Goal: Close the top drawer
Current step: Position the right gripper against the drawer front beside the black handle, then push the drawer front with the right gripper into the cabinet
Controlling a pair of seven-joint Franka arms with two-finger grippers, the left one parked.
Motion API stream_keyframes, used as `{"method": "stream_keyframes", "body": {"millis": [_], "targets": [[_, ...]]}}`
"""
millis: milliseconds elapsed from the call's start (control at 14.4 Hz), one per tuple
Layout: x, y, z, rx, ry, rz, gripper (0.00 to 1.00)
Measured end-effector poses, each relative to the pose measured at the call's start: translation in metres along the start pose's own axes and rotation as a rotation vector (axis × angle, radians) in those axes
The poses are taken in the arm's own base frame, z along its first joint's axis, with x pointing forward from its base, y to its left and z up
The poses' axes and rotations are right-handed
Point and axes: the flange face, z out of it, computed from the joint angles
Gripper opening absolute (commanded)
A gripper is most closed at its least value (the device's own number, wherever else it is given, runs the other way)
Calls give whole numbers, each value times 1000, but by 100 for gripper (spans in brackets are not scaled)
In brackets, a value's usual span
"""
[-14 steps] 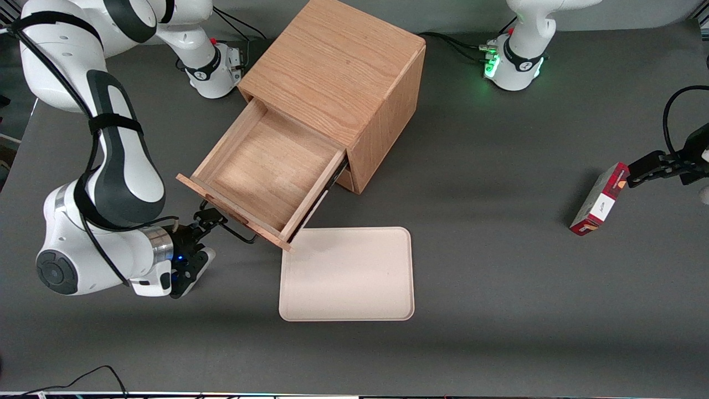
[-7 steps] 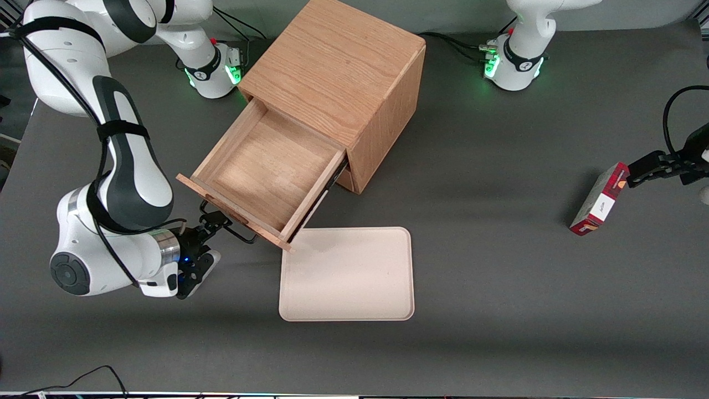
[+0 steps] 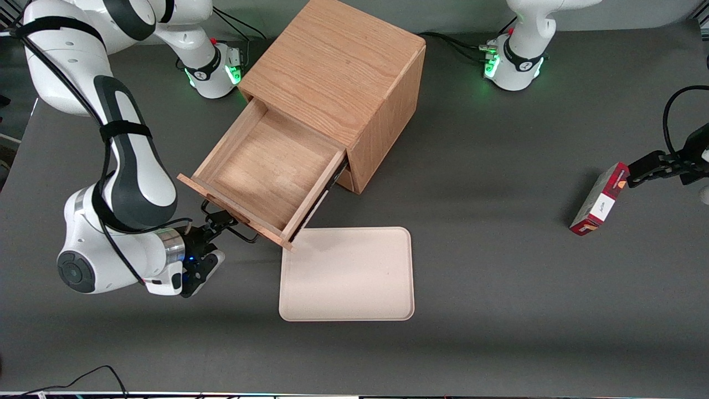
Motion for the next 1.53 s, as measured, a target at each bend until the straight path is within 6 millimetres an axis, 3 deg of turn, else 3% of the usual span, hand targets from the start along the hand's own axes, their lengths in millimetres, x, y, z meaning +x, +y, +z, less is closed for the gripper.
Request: {"method": "stream_keyframes", "body": {"millis": [905, 1532], "targets": [[-31, -57, 14, 48, 4, 62, 100], [-61, -90, 36, 72, 19, 107, 100]]}}
